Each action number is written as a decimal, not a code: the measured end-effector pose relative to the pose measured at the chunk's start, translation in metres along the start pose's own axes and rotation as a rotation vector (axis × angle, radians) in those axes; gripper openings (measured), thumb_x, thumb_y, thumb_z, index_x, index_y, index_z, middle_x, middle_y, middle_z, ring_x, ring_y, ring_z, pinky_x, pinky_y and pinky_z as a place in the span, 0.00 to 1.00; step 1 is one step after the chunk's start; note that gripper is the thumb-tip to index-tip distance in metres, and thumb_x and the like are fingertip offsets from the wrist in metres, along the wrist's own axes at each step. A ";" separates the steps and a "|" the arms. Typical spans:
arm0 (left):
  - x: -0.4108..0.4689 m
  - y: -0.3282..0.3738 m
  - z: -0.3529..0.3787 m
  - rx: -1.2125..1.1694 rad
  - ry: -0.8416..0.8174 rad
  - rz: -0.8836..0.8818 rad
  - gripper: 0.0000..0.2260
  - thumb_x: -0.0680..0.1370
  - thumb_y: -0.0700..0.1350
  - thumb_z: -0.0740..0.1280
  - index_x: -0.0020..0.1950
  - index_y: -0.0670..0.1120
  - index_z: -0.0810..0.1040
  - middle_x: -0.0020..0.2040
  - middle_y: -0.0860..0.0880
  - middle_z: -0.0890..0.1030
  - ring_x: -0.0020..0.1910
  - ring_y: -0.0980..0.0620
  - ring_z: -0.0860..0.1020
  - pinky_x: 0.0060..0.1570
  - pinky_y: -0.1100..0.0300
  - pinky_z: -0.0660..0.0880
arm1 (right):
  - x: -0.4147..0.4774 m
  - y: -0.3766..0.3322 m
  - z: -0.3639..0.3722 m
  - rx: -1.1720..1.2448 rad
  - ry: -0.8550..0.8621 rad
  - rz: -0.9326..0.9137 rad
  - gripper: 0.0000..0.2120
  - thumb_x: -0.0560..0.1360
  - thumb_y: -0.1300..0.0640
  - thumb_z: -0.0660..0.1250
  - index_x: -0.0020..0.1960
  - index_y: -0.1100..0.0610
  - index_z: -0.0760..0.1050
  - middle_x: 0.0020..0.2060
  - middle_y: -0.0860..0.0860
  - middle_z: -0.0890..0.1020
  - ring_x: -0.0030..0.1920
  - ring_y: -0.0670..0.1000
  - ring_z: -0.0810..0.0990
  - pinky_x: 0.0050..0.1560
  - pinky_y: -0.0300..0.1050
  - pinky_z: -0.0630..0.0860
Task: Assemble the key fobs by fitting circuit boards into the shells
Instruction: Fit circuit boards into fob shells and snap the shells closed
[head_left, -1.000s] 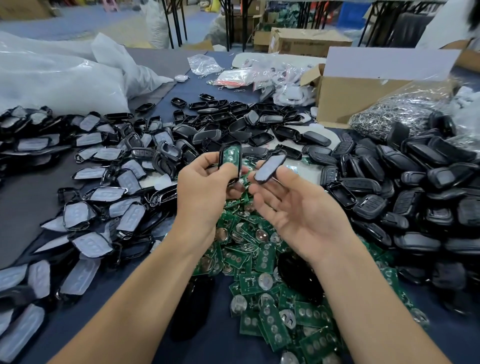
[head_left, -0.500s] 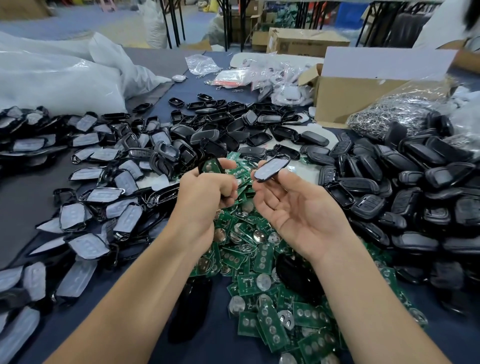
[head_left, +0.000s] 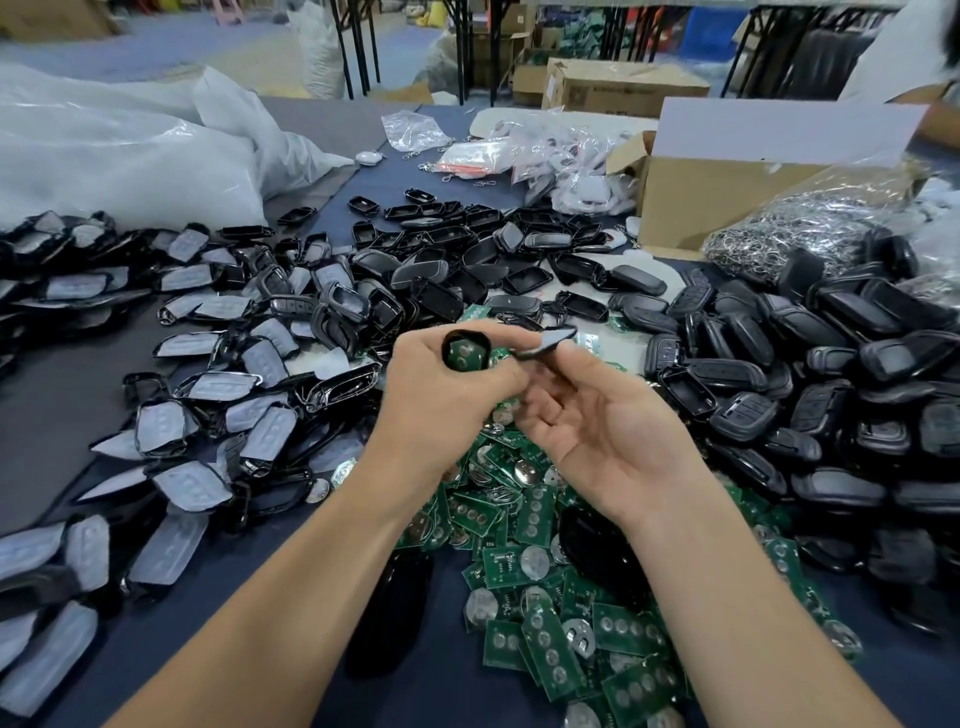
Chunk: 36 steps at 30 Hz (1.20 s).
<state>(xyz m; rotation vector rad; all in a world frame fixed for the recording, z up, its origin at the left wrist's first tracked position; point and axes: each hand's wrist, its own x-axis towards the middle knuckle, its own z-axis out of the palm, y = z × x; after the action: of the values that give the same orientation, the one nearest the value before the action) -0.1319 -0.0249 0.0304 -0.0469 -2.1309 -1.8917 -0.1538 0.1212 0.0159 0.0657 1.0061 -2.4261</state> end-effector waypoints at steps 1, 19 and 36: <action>0.000 0.000 0.000 -0.018 0.033 0.004 0.12 0.74 0.30 0.74 0.46 0.46 0.89 0.29 0.57 0.82 0.28 0.62 0.78 0.35 0.70 0.73 | 0.000 0.001 0.002 -0.037 0.024 -0.011 0.10 0.72 0.56 0.70 0.45 0.60 0.88 0.40 0.55 0.86 0.36 0.48 0.83 0.40 0.41 0.82; 0.004 -0.010 -0.004 -0.148 0.041 -0.291 0.20 0.75 0.38 0.72 0.24 0.50 0.75 0.23 0.52 0.66 0.25 0.53 0.63 0.26 0.65 0.62 | -0.013 0.028 0.022 -1.492 0.431 -0.837 0.24 0.71 0.64 0.79 0.65 0.50 0.81 0.56 0.46 0.87 0.56 0.48 0.84 0.63 0.46 0.78; 0.005 -0.008 -0.005 -0.181 0.195 -0.234 0.17 0.82 0.45 0.56 0.41 0.46 0.82 0.32 0.48 0.80 0.31 0.55 0.75 0.33 0.64 0.74 | -0.002 0.005 0.008 0.100 0.179 -0.149 0.22 0.61 0.66 0.76 0.54 0.63 0.79 0.45 0.62 0.87 0.44 0.58 0.88 0.46 0.50 0.86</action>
<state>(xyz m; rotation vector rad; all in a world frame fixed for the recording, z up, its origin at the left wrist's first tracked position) -0.1371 -0.0319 0.0247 0.3491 -1.9009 -2.1167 -0.1489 0.1136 0.0187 0.2544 0.9968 -2.6442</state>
